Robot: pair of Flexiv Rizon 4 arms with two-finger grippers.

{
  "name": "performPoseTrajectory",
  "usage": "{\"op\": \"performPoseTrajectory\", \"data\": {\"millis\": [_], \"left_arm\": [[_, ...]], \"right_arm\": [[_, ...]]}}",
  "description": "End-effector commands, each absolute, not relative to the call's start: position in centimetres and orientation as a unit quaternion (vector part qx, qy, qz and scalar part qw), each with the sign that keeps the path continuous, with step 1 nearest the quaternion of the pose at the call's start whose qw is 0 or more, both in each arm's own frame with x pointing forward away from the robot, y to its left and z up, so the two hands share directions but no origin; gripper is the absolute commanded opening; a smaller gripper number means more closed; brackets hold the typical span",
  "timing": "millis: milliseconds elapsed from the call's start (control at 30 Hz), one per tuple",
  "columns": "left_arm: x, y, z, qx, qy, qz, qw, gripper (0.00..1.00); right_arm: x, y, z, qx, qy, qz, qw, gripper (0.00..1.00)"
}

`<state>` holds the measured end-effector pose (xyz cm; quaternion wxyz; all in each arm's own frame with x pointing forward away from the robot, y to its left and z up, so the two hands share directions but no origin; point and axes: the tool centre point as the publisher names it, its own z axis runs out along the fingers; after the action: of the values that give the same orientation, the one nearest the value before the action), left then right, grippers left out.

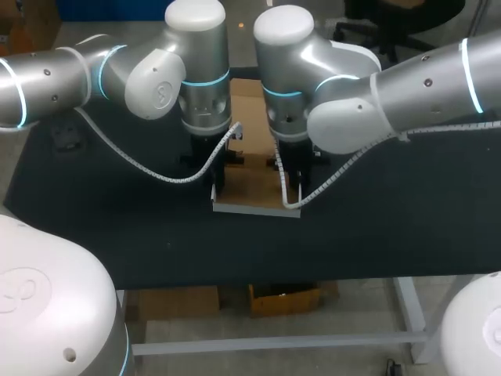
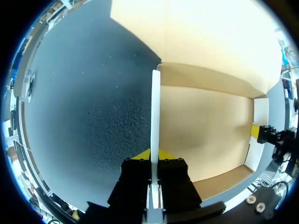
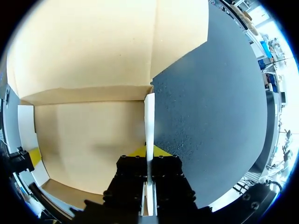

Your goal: Assemble the packaging by folding the flat box into shape, placing the metal phone stand inside, and closing the box properly

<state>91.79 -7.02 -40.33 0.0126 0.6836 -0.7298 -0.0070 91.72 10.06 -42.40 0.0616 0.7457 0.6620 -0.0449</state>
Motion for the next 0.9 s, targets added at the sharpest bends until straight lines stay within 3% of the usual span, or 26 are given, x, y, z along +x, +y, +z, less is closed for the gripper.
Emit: {"op": "performPoseTrajectory", "data": {"millis": [33, 233, 300, 400, 900], "left_arm": [[91.8, -6.8, -40.2, 0.684, -0.730, -0.008, 0.011, 0.00], [91.8, -6.8, -40.2, 0.684, -0.730, -0.008, 0.011, 0.00], [91.8, -6.8, -40.2, 0.684, -0.730, -0.008, 0.011, 0.00], [91.8, -6.8, -40.2, 0.684, -0.730, -0.008, 0.011, 0.00], [91.8, -6.8, -40.2, 0.684, -0.730, -0.008, 0.011, 0.00]], "right_arm": [[91.2, 10.3, -43.1, 0.870, 0.450, -0.116, 0.167, 0.00], [91.1, 10.1, -43.0, 0.866, 0.475, -0.085, 0.132, 0.00], [90.9, 10.2, -42.9, 0.862, 0.487, -0.071, 0.122, 0.10], [90.8, 10.1, -42.9, 0.858, 0.503, -0.049, 0.097, 0.17], [90.2, 9.7, -41.8, 0.829, 0.555, 0.067, -0.014, 0.22]]}}
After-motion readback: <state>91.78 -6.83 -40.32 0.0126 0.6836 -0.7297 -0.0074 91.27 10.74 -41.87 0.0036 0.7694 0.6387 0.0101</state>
